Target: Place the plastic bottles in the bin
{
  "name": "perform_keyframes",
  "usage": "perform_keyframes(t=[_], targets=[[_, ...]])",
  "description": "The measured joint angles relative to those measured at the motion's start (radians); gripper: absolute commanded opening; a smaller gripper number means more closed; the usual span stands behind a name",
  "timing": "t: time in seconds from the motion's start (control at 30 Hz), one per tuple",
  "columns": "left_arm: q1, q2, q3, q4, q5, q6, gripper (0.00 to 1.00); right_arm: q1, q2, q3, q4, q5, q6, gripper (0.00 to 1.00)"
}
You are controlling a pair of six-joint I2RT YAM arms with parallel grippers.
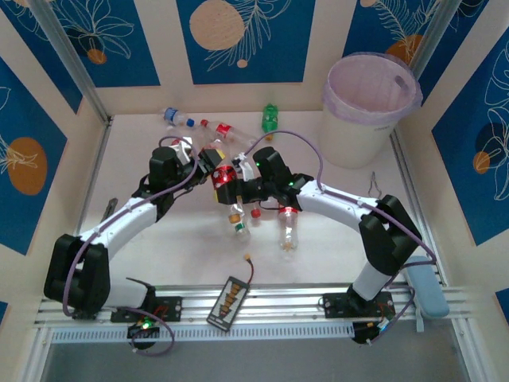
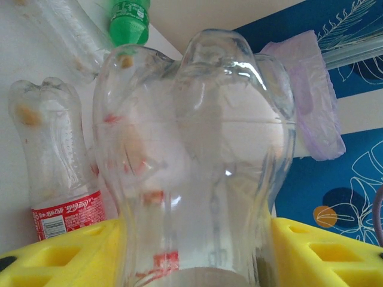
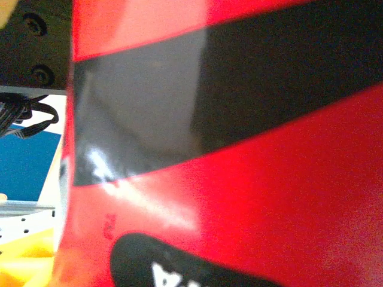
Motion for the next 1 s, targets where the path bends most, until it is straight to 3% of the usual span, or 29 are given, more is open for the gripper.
perform_keyframes(t=[0.17, 0.23, 0.6, 0.83, 1.0], targets=[[-0.003, 0.0, -0.002, 0.007, 0.004, -0.008, 0.93, -0.005, 0.0, 0.001, -0.002, -0.002, 0.0, 0.61], [-0.003, 0.0, -0.004, 0.012, 0.005, -0.005, 0.99, -0.014, 0.0, 0.007, -0.022, 0.006, -0.005, 0.58], [0.072, -0.115, -0.033, -0.09, -0.005, 0.075, 1.0, -0.085, -0.06, 0.249, -0.391, 0.237, -0.237, 0.49], [0.061, -0.134, -0.059, -0.211, -0.033, 0.162, 0.98, -0.261, -0.111, 0.494, -0.578, 0.386, -0.402, 0.35], [0.03, -0.143, -0.06, -0.297, -0.057, 0.224, 0.98, -0.428, -0.108, 0.643, -0.617, 0.483, -0.471, 0.25]])
